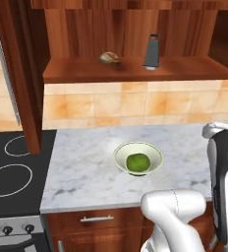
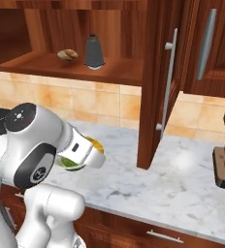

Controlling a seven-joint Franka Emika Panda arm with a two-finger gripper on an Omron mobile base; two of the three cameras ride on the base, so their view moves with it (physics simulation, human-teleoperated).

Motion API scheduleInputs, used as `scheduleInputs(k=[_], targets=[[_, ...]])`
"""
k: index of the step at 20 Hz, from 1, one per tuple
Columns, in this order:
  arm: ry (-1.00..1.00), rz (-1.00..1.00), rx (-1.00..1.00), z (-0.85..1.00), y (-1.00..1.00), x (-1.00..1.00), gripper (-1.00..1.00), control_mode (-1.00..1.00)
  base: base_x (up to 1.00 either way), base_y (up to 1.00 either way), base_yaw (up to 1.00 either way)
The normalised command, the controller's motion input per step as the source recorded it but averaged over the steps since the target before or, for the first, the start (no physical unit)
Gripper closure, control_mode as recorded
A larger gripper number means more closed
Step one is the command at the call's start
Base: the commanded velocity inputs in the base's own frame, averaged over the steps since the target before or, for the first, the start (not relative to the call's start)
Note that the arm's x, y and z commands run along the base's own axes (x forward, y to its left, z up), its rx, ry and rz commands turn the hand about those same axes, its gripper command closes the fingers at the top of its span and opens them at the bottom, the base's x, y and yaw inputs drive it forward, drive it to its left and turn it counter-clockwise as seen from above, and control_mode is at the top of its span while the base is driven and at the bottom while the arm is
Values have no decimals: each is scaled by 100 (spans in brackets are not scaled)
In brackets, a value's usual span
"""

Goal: Pick the cheese from the fridge and the cheese grater from the cabinet and place them next to the salad bowl.

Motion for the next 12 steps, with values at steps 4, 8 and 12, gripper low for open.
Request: scheduleInputs(k=[4, 8, 12], targets=[[8, 5, 1, -10, -36, 95, 100, -100, 0, 0, 0], [9, 8, 0, -34, -18, 85, 100, -100, 0, 0, 0], [2, 11, 0, -73, -1, 54, 100, -100, 0, 0, 0]])
